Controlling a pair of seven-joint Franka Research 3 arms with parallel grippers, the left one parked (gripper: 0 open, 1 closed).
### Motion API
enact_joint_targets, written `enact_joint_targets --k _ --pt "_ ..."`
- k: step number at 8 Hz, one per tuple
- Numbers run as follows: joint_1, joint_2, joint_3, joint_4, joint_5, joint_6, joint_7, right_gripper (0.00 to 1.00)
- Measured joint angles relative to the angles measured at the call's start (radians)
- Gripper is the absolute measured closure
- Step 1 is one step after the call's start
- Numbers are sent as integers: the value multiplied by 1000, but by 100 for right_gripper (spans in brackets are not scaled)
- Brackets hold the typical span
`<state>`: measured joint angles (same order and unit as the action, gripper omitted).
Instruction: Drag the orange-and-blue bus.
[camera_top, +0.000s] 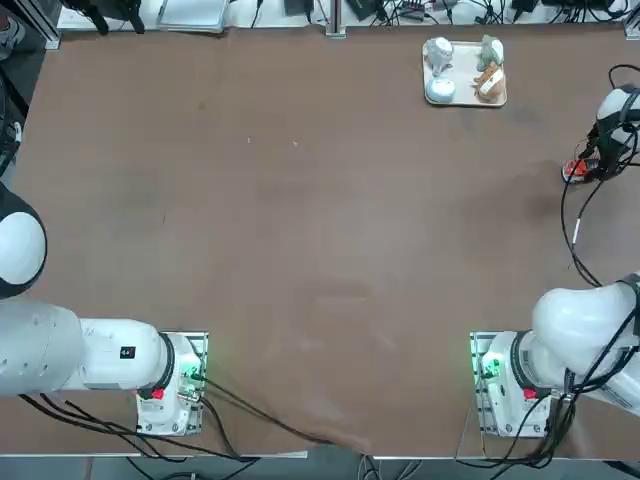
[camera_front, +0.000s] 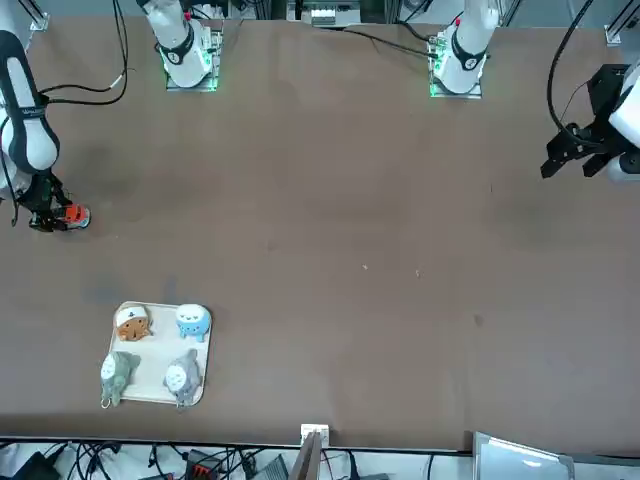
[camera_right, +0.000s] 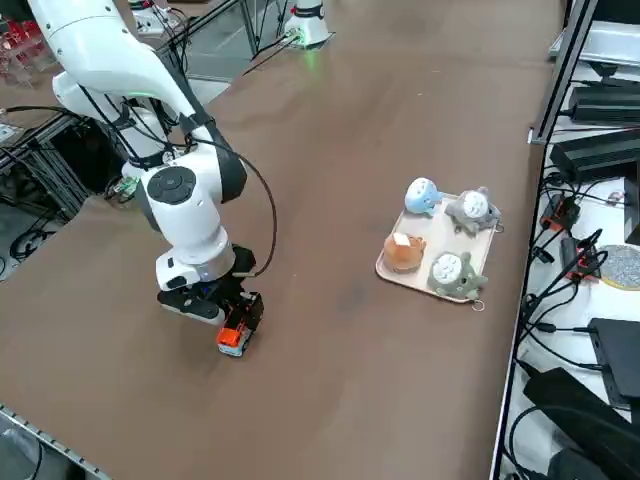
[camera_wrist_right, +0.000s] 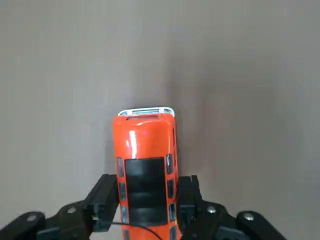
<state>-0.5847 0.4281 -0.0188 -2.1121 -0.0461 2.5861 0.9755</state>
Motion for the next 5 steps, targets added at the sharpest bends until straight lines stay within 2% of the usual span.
enact_joint_targets --k 5 --pt "3 0 2 0 0 -4 51 38"
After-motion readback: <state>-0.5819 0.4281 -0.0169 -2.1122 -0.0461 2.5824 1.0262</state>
